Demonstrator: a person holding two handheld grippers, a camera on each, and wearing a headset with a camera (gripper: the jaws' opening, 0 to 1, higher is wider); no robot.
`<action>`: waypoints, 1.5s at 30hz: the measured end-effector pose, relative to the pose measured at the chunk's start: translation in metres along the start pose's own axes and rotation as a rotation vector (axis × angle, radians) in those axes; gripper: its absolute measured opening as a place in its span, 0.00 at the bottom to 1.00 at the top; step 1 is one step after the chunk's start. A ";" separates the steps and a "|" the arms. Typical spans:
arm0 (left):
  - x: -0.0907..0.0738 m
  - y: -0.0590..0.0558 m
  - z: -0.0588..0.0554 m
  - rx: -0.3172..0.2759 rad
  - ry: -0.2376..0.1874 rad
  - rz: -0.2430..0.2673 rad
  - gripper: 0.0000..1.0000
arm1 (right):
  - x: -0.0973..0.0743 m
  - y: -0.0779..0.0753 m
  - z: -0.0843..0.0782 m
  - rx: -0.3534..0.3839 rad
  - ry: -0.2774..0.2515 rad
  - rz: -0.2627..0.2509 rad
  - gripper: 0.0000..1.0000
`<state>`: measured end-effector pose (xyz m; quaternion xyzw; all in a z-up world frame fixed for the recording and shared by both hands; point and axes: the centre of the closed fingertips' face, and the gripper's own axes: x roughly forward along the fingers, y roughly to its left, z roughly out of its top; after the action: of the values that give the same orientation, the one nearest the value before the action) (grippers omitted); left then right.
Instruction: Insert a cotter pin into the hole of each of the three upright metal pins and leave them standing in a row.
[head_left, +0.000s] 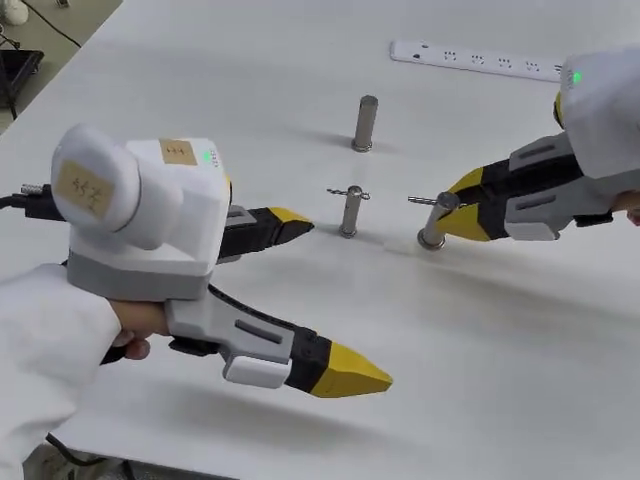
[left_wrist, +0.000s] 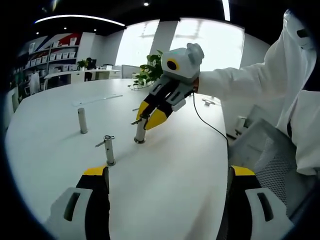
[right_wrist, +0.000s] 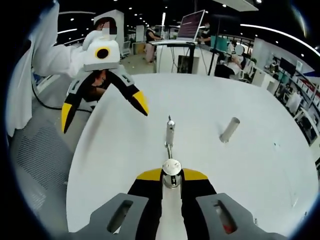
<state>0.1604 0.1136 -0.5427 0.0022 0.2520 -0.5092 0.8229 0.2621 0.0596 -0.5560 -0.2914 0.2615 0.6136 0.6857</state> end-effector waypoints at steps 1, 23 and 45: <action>-0.001 0.000 0.000 -0.002 0.000 0.002 0.99 | 0.001 -0.002 0.000 -0.006 0.003 0.003 0.07; -0.014 0.008 0.006 -0.029 -0.043 0.029 0.99 | 0.013 0.001 -0.008 0.045 -0.016 0.039 0.07; -0.008 0.005 0.004 -0.043 -0.023 0.013 0.99 | 0.015 -0.002 -0.007 0.033 -0.063 0.055 0.08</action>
<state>0.1638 0.1214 -0.5372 -0.0195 0.2535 -0.4982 0.8289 0.2661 0.0641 -0.5713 -0.2533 0.2578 0.6366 0.6813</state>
